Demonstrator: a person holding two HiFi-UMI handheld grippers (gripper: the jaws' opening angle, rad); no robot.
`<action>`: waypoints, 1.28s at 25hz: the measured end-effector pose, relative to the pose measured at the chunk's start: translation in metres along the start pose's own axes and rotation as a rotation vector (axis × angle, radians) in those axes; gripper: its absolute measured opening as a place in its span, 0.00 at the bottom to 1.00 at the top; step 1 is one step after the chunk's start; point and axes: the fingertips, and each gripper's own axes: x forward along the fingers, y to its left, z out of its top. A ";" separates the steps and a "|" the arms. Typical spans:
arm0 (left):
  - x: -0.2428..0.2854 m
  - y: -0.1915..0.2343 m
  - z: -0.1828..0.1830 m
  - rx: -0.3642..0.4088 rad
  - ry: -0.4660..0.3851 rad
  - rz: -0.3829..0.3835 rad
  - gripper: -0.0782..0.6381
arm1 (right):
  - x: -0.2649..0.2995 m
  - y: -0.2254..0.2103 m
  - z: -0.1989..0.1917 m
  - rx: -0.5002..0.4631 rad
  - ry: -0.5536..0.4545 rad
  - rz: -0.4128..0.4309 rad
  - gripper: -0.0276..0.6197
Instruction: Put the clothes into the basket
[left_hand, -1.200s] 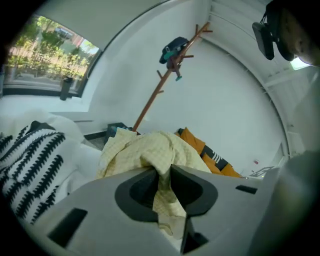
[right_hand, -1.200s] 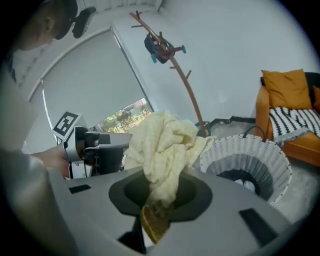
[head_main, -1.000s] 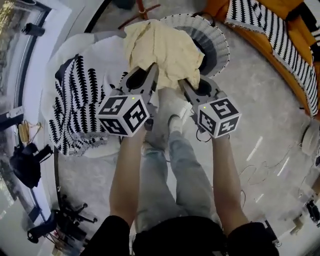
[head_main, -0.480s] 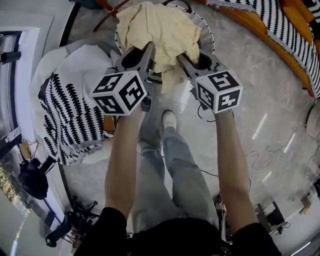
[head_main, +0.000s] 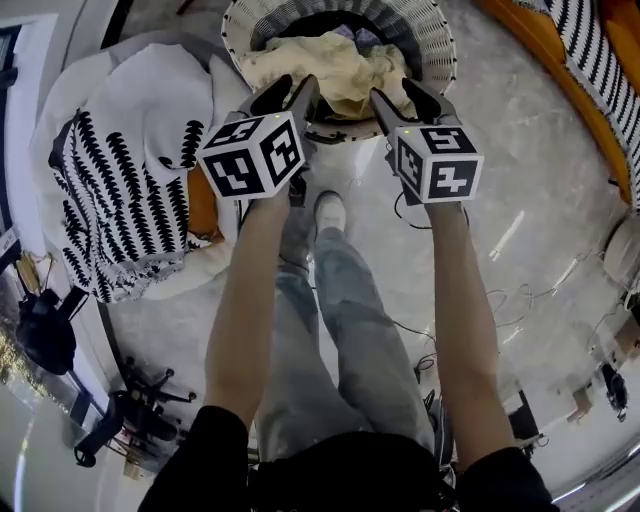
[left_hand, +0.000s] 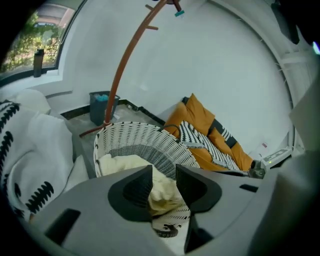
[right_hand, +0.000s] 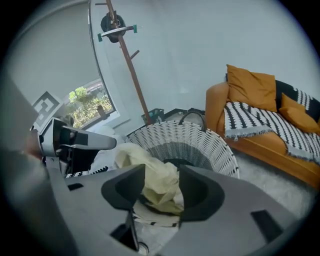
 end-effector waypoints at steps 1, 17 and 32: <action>-0.006 0.003 -0.003 -0.018 -0.010 -0.003 0.30 | -0.001 0.003 -0.004 0.007 -0.002 0.000 0.35; -0.195 0.041 0.018 -0.042 -0.344 -0.141 0.12 | -0.046 0.161 0.017 0.025 -0.170 0.222 0.07; -0.519 0.105 0.008 -0.151 -0.669 0.043 0.12 | -0.140 0.488 0.057 -0.175 -0.215 0.635 0.07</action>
